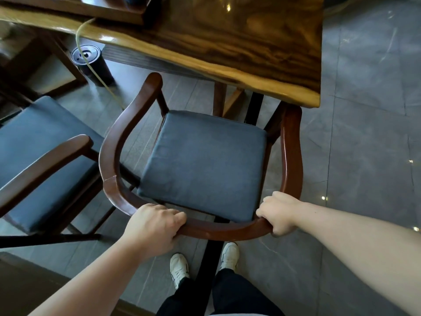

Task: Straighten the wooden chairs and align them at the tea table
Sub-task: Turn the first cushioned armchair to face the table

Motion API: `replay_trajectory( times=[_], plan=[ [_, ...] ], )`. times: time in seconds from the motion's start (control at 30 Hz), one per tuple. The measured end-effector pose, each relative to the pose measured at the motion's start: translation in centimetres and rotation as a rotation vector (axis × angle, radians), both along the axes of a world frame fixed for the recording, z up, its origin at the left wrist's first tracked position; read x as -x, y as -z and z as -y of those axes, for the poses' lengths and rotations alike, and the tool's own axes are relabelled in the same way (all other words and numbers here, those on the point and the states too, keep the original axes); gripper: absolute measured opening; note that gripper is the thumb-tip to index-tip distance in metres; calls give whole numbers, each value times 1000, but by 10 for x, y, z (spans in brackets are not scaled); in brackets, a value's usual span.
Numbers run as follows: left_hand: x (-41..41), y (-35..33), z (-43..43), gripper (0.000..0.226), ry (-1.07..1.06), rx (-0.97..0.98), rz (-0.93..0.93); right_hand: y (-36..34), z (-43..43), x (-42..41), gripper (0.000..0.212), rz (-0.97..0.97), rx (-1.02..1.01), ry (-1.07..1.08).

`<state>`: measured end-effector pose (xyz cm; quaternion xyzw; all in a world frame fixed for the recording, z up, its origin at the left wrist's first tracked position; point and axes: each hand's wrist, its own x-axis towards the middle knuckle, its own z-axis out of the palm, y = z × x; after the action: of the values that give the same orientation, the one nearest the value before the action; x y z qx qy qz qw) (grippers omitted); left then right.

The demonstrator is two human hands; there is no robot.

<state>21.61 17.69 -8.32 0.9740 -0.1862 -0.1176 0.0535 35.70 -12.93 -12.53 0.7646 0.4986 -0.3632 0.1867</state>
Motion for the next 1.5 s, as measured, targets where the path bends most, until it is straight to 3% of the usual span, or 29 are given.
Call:
replay_trajectory(
  times=[0.2,0.43,0.57,0.67,0.83,1.17,1.23,1.33,1.5],
  plan=[
    [-9,-2,15,32,26,1,19,-7,9,-15,19,7,7,-1],
    [-5,-5,-23,22,10,7,-11,-3,12,-11,17,44,-36,28],
    [-25,-8,-41,14,189,-73,-67,-3,14,-7,13,59,-70,74],
    [-31,-11,-50,21,226,-98,-88,4,10,-3,10,88,-142,104],
    [-52,-23,-73,32,151,-68,-64,7,-13,-7,12,99,-149,148],
    [-58,-19,-82,19,39,-151,-133,7,-27,-15,18,57,-93,159],
    [-55,-16,-80,22,-1,-162,-100,3,-27,-17,23,38,-91,160],
    [-46,-17,-74,38,-73,-158,-24,-8,-30,-19,49,-58,-133,171],
    [-20,-29,-71,83,-242,-230,74,-40,-57,-9,80,-216,-427,228]
  ],
)
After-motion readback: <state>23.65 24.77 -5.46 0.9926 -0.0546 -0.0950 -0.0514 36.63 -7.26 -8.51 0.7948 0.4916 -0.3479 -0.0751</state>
